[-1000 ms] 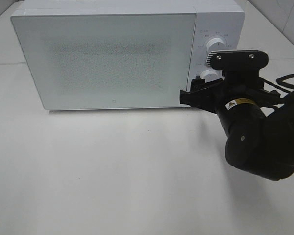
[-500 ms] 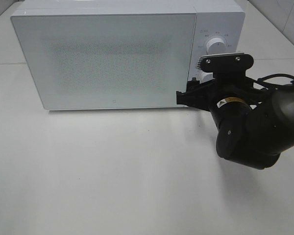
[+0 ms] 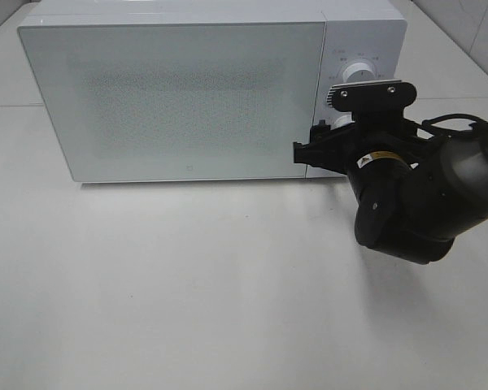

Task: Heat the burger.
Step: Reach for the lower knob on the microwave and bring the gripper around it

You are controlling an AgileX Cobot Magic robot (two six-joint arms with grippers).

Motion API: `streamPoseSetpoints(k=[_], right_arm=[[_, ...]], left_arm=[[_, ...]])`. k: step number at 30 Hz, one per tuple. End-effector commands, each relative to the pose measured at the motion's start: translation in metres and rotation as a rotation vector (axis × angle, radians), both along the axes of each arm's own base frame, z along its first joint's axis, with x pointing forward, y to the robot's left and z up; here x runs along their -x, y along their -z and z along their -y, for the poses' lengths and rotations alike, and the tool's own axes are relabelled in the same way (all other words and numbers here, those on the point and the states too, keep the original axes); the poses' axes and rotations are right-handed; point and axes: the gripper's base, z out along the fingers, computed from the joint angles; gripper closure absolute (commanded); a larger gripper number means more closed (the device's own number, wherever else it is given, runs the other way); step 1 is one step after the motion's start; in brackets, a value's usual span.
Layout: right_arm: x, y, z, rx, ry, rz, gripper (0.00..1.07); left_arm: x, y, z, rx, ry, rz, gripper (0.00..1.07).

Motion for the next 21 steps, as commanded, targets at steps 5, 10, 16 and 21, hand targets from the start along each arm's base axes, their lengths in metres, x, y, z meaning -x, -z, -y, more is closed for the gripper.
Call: streamPoseSetpoints(k=[5,10,16,21], right_arm=[[-0.0098,0.0040,-0.0071,0.004,-0.022,0.020,0.31],[-0.0116,0.0035,-0.0082,0.001,-0.022,0.027,0.31],[-0.0112,0.0019,-0.0080,0.008,-0.023,0.028,0.31],[-0.0113,0.0009,-0.0079,0.006,-0.022,0.034,0.31]], left_arm=[[0.0002,-0.0013,0.0003,0.008,-0.007,0.023,0.04],[0.0002,-0.0013,0.0003,0.008,-0.007,0.023,0.04],[0.0002,-0.0013,0.0003,0.008,-0.007,0.023,0.04],[0.0002,-0.0013,0.0003,0.008,-0.007,0.023,0.04]])
